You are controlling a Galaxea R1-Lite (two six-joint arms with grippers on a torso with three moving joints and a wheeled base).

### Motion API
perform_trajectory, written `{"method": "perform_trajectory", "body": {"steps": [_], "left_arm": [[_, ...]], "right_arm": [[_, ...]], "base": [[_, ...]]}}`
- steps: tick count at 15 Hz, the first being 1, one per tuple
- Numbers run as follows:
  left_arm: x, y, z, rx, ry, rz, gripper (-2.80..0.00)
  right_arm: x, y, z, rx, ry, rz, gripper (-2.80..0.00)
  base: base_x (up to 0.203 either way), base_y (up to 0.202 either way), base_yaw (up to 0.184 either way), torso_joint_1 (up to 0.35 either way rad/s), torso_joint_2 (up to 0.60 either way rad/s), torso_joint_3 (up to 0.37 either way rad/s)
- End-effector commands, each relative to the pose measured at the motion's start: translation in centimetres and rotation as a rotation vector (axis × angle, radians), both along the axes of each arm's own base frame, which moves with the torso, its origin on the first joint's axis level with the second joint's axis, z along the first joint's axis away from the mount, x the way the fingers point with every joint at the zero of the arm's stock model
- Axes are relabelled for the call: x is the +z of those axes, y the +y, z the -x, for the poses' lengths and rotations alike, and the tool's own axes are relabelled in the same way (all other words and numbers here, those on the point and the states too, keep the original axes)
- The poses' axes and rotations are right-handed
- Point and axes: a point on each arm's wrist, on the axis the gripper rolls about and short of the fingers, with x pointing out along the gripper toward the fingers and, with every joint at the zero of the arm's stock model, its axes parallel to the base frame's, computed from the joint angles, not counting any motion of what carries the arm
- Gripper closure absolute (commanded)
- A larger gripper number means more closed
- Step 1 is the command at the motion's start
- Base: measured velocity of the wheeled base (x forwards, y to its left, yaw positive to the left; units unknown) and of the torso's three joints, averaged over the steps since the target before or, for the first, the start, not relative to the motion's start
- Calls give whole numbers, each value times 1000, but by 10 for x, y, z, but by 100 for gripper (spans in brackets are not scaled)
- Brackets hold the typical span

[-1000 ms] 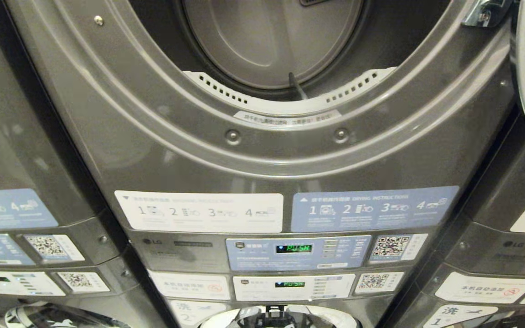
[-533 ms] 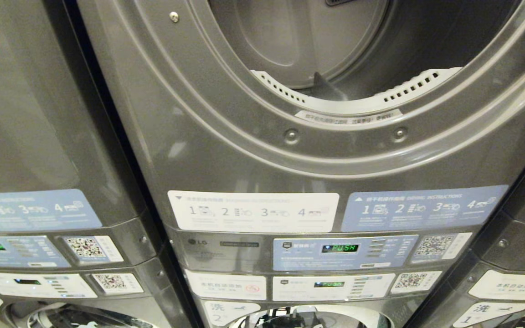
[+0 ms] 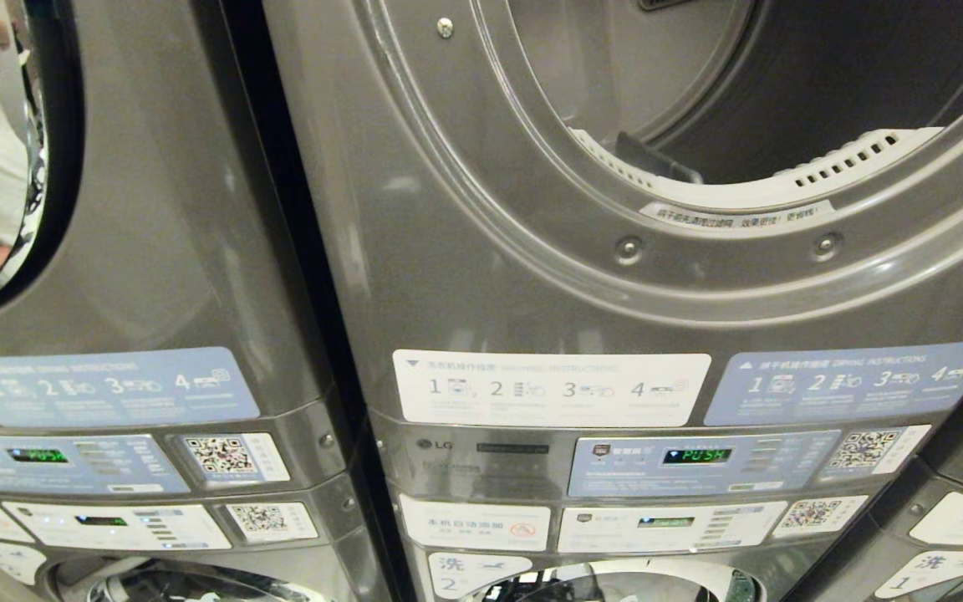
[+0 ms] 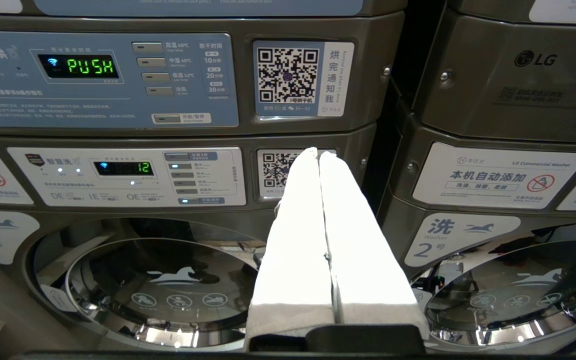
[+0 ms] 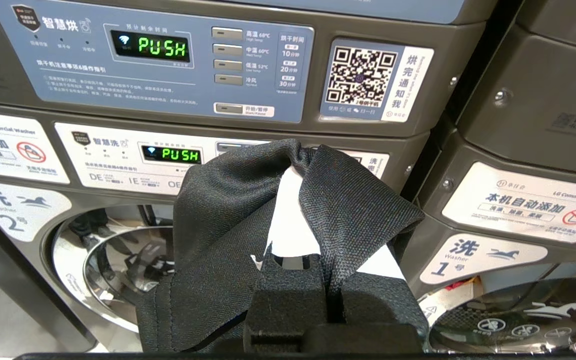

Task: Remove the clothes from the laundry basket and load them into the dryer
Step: Put the clothes in the dryer

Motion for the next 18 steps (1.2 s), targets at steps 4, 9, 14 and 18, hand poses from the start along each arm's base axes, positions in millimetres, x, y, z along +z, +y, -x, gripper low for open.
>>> {"method": "perform_trajectory", "body": {"steps": [4,9,14,18], "left_arm": [[0,0,0,0,-2,0,0],[0,0,0,2,-2,0,0],[0,0,0,0,-2,0,0],[0,0,0,1,-2,0,0]], "right_arm": [[0,0,0,2,1,1,0],[0,0,0,2,1,1,0],[0,0,0,-4,2,-2,0],[0,0,0,-5,2,-2,0]], "base": [[0,0,0,0,0,0],[0,0,0,0,0,0],[0,0,0,0,0,0],[0,0,0,26,-6,24]]}}
